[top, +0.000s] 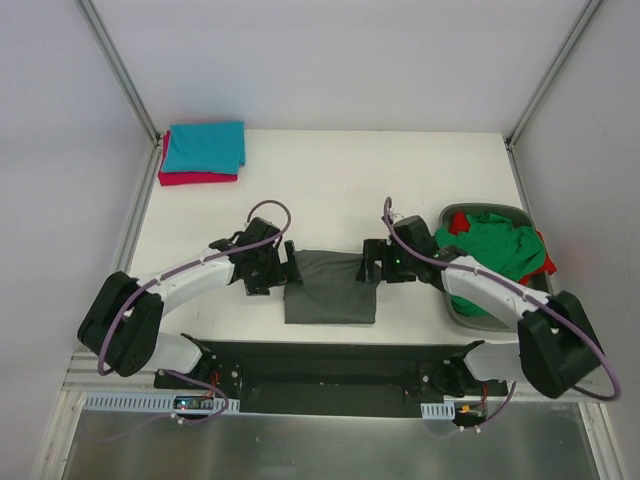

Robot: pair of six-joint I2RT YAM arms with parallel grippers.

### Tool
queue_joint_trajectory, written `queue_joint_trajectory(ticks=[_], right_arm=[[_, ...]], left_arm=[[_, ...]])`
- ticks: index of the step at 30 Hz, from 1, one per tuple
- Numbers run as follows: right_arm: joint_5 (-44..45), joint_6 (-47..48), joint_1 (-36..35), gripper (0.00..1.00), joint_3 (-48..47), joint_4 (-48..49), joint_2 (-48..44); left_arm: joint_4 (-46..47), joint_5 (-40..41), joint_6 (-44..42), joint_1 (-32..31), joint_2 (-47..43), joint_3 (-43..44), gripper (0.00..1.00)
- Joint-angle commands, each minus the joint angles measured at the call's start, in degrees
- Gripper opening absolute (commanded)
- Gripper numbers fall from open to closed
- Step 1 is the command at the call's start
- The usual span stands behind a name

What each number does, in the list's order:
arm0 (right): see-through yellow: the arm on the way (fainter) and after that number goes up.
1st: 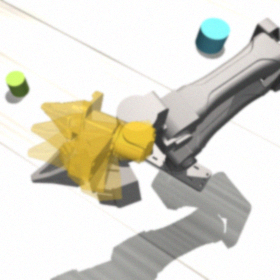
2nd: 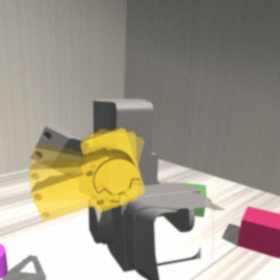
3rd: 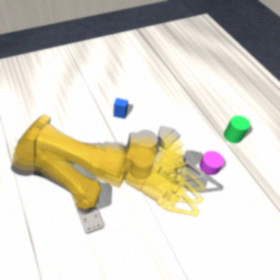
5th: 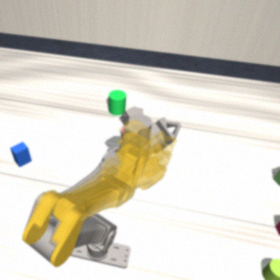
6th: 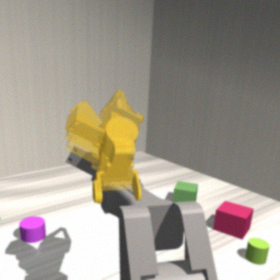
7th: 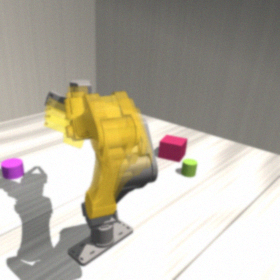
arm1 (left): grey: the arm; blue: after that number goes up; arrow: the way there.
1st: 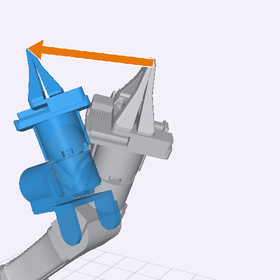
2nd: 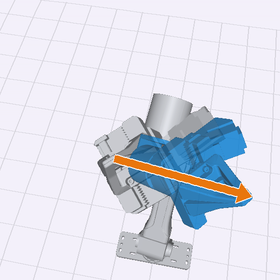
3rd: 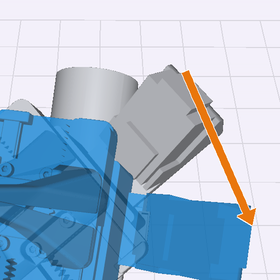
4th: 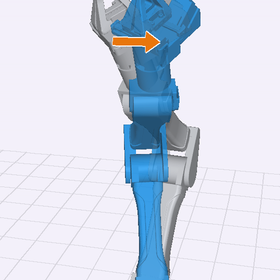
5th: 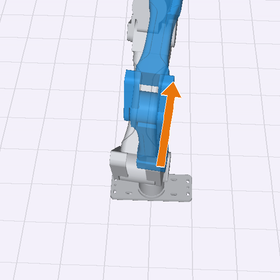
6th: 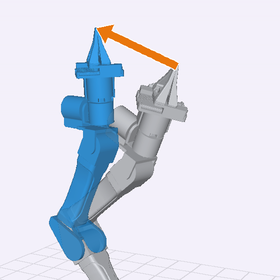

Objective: Fold and stack the t-shirts
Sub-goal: Smooth out wrinkles on the folded tshirt

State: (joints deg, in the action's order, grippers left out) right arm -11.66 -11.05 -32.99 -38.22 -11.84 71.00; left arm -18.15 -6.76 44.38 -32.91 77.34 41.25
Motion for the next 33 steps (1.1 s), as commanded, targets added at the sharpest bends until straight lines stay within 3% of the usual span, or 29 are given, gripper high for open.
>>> queue_joint_trajectory(ticks=[1, 6, 9, 14, 17, 24, 28, 33], right_arm=[[4.4, 3.1, -0.1, 0.96, -6.5, 0.1, 8.1], [-0.3, 2.6, -0.2, 0.99, -9.7, 2.9, 16.4], [-4.5, 1.6, -0.3, 0.88, -10.5, 5.6, 20.2], [-13.3, -2.4, -0.4, 0.4, -9.2, 10.1, 21.5], [-13.6, -5.1, -0.1, 0.03, -7.8, 11.6, 19.8], [-16.7, -9.7, 3.0, 0.01, -3.5, 20.2, 18.2], [-12.8, -9.9, 3.6, 0.0, -1.3, 20.3, 21.1], [-10.6, -10.3, 4.2, 0.01, 0.5, 21.6, 24.4]], left_arm=[[1.4, 1.4, -0.3, 0.8, 3.2, 1.7, 0.99], [4.5, -1.1, -0.3, 2.0, 6.2, 1.2, 0.98], [6.4, -2.7, 0.1, 2.5, 8.1, 0.8, 0.95], [7.5, -4.9, 0.4, 2.8, 10.9, 0.7, 0.85], [7.8, -4.9, 0.6, 3.2, 11.3, 0.3, 0.81], [7.6, -3.7, 1.5, 3.4, 8.9, -1.8, 0.82], [7.3, -3.5, 1.1, 3.4, 7.1, -3.5, 0.99], [6.6, -5.4, 0.6, 3.3, 6.7, -4.9, 0.99]])
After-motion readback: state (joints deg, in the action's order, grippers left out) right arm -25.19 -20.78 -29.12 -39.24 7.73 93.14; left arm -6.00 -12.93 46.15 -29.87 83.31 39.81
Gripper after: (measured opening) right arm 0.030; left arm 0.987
